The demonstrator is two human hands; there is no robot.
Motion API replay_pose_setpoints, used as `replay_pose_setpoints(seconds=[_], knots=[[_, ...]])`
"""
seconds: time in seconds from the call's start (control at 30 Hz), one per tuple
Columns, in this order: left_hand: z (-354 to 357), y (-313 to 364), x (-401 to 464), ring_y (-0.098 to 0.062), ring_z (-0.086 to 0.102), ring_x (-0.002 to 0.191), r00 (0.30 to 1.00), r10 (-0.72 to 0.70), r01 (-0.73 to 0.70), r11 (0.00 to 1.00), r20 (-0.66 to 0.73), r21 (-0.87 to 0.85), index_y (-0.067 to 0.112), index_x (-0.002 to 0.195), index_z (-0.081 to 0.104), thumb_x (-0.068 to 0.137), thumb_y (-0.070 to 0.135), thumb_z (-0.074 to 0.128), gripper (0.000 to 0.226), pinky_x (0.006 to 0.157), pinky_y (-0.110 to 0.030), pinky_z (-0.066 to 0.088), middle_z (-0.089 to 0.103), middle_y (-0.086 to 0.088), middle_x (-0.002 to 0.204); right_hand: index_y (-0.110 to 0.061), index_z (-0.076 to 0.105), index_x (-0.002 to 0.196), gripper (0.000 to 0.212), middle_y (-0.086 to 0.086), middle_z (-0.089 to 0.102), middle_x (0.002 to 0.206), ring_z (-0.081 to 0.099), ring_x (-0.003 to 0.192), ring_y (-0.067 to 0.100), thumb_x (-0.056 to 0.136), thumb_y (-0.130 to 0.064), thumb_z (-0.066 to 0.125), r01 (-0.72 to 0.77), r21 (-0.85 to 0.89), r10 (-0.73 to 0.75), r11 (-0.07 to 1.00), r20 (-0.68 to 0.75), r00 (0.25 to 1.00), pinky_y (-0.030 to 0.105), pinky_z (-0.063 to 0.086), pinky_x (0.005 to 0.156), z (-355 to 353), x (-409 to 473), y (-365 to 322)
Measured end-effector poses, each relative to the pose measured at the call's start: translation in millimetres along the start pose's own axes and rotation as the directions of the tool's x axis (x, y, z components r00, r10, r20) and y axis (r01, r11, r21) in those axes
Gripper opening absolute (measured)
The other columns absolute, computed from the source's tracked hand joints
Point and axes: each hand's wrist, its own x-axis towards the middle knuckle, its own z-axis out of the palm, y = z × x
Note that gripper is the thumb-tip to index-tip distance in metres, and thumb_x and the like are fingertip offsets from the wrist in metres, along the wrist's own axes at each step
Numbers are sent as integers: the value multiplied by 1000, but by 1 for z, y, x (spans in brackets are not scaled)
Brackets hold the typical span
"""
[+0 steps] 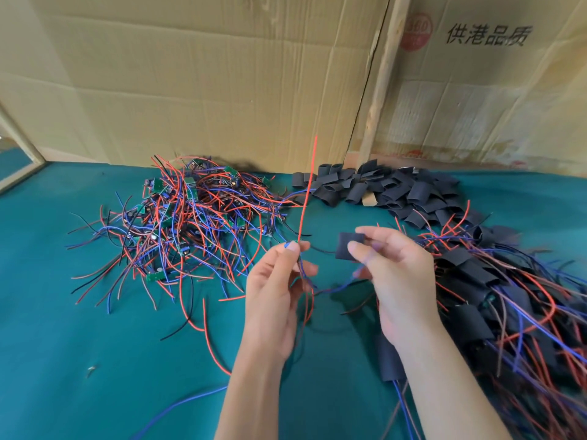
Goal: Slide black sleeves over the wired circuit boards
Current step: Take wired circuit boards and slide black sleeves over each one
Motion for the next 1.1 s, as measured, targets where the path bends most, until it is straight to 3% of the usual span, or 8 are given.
replay_pose_setpoints(seconds=[0.1, 0.27, 0.4, 0.57, 0.7, 0.8, 0.9, 1.1], knots=[[0, -6, 0, -14, 60, 62, 998, -55, 52, 995, 24, 90, 17, 87, 74, 97, 23, 63, 16, 58, -24, 45, 66, -7, 71, -19, 76, 91, 20, 1, 77, 81, 70, 72, 12, 79, -4, 80, 122, -137, -107, 983, 110, 988, 24, 55, 60, 10, -10, 1], [1, -9, -1, -28, 60, 83, 994, -71, 67, 997, 83, 43, -4, 104, 65, 100, 15, 56, 21, 72, -37, 47, 62, -38, 97, -21, 75, 89, 13, -1, 77, 83, 73, 72, 24, 80, -15, 82, 216, -195, -144, 957, 327, 934, 54, 61, 74, 21, -22, -2], [1, -14, -1, -34, 47, 86, 996, -37, 35, 999, 76, 28, 0, 101, 61, 100, 17, 55, 18, 67, -35, 42, 55, -25, 93, -28, 71, 88, 19, -7, 76, 89, 69, 63, 19, 74, -24, 82, 239, -250, -135, 938, 373, 918, 55, 60, 74, 16, -20, -6], [0, -17, 0, -31, 48, 76, 997, 36, -43, 994, 61, 104, 13, 109, 67, 102, 14, 55, 14, 55, -29, 41, 57, -26, 84, -20, 68, 87, 23, 6, 79, 87, 72, 78, 44, 73, -13, 85, 123, -149, -57, 981, 385, 921, 60, 60, 78, 12, -19, -7], [1, -14, 0, -37, 48, 88, 993, 46, -59, 992, 112, 115, 20, 111, 68, 97, 22, 61, 16, 73, -49, 35, 51, -48, 94, -25, 76, 96, 33, 2, 76, 83, 70, 68, 23, 66, -19, 87, 59, -153, 2, 986, 373, 928, 45, 64, 75, 10, -18, -10], [1, -15, -1, -38, 49, 91, 988, 52, -69, 991, 145, 118, 19, 114, 68, 93, 28, 61, 23, 79, -52, 34, 50, -51, 100, -22, 80, 98, 33, 0, 75, 85, 67, 69, 15, 68, -13, 91, -11, -135, 64, 991, 394, 917, 37, 62, 73, 7, -16, -8], [-1, -19, 1, -32, 45, 76, 986, 82, -106, 981, 148, 160, 20, 112, 67, 101, 23, 60, 14, 66, -43, 34, 52, -46, 91, -18, 80, 92, 27, 1, 79, 93, 69, 69, 14, 71, -4, 90, -22, -99, 58, 995, 377, 924, 25, 58, 69, 5, -16, -7], [-4, -22, 4, -14, 29, 52, 988, 111, -129, 975, 108, 181, 19, 105, 63, 104, 17, 52, 11, 45, -25, 24, 54, -19, 78, -21, 77, 85, 26, 4, 79, 86, 75, 75, 17, 72, -2, 89, 35, -148, 24, 988, 381, 924, 27, 59, 71, 5, -14, -9]])
